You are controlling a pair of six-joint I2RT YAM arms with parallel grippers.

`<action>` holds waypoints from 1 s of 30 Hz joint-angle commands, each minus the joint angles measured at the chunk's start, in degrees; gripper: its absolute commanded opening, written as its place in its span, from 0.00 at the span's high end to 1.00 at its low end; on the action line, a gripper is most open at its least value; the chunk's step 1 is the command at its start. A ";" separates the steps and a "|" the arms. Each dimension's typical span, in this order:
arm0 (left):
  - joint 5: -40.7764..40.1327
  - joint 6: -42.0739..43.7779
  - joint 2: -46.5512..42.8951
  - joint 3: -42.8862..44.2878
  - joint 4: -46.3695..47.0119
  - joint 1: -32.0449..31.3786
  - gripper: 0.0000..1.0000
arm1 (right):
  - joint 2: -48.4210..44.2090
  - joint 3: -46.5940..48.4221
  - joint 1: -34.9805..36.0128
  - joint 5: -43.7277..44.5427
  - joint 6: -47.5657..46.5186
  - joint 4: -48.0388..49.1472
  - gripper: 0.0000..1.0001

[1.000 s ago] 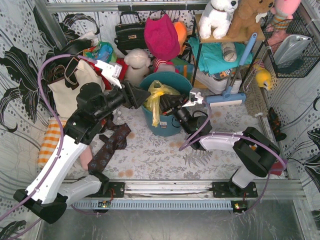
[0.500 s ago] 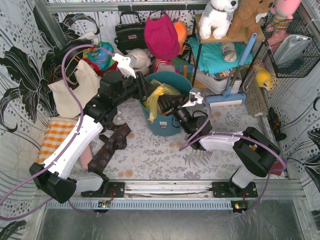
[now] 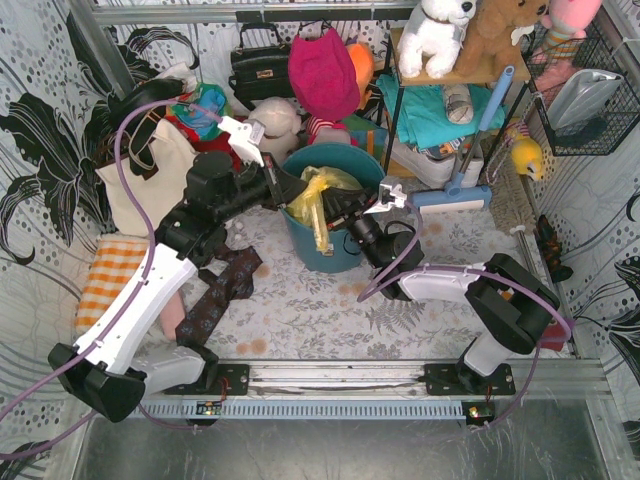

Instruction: Tie the trash bag

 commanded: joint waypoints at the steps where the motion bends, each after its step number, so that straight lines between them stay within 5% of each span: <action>1: 4.33 -1.87 -1.36 -0.66 2.16 0.02 0.94 | 0.73 2.16 -0.17 1.00 -0.80 4.49 1.00; 22: 5.49 -7.18 -2.90 -8.54 5.44 -0.03 0.96 | 1.91 5.56 -0.16 -10.03 2.36 7.04 1.00; 30: -6.51 -5.14 -3.09 -5.71 -4.70 -0.03 0.73 | 0.27 4.03 -0.16 -10.11 2.65 7.02 1.00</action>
